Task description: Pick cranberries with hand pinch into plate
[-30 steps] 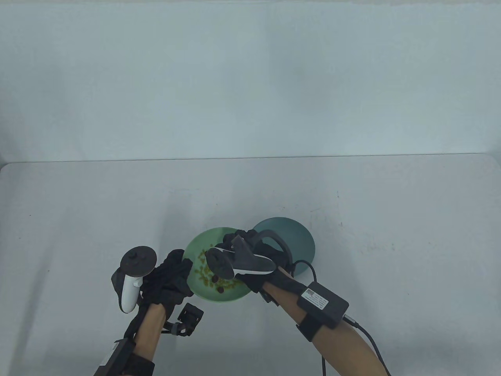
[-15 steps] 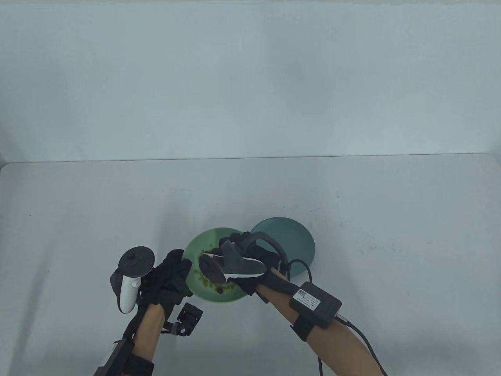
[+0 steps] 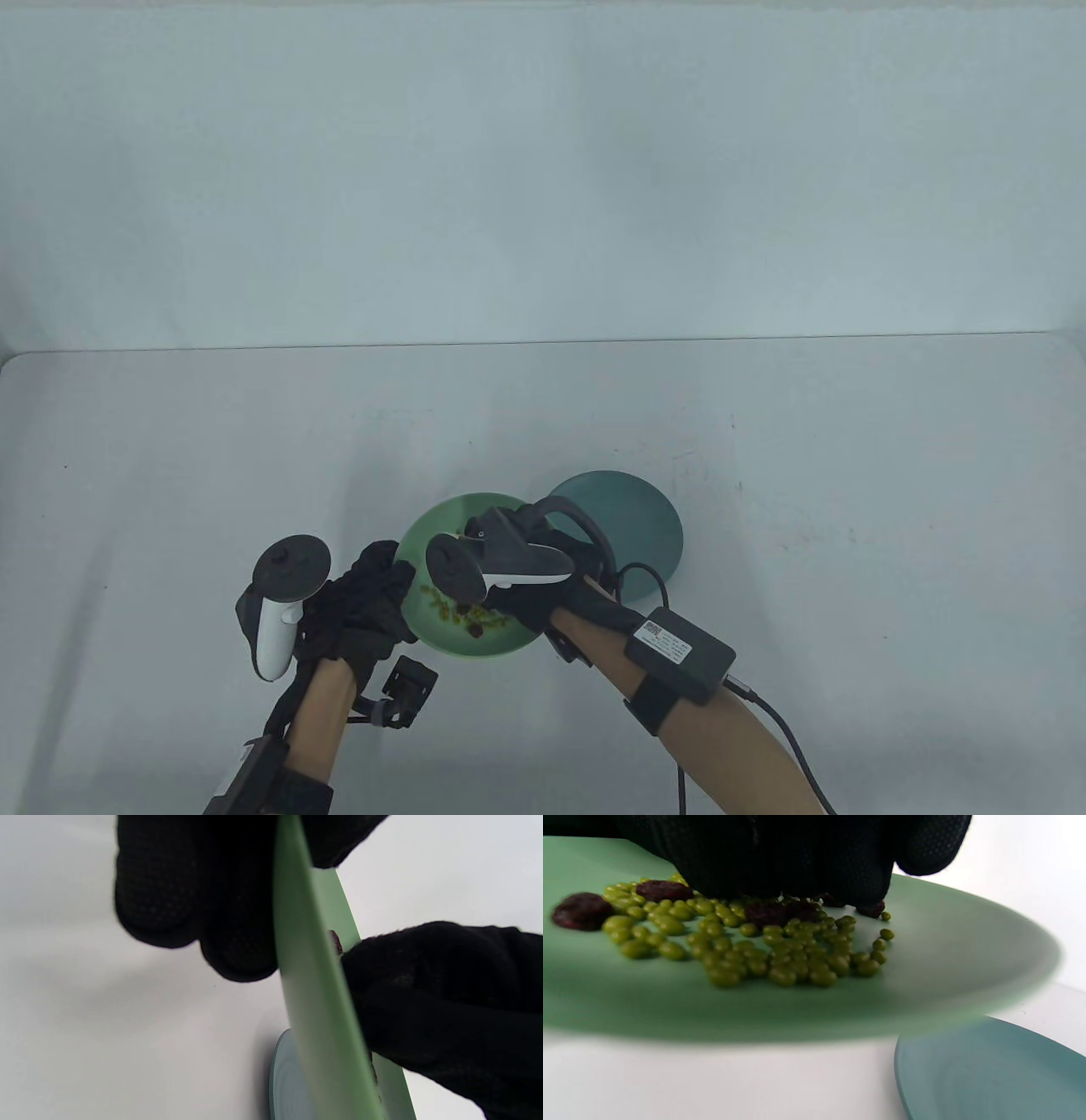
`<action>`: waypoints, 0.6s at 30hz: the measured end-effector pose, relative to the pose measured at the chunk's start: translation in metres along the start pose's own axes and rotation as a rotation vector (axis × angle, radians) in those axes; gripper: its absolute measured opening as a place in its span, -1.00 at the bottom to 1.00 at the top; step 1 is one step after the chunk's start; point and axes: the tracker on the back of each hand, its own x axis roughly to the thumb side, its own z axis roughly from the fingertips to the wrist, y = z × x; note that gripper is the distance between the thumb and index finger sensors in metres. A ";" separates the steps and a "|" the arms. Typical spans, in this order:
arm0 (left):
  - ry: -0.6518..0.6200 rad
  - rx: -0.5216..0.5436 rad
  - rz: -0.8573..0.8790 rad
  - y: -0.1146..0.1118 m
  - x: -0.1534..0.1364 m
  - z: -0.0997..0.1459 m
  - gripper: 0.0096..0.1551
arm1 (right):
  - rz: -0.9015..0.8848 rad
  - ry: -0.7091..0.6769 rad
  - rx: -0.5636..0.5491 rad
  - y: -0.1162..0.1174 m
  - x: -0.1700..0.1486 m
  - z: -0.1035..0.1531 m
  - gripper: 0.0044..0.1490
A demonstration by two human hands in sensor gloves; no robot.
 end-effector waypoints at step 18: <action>0.008 0.018 -0.033 0.001 -0.001 0.000 -0.41 | -0.053 0.024 -0.096 -0.025 -0.019 0.011 -0.45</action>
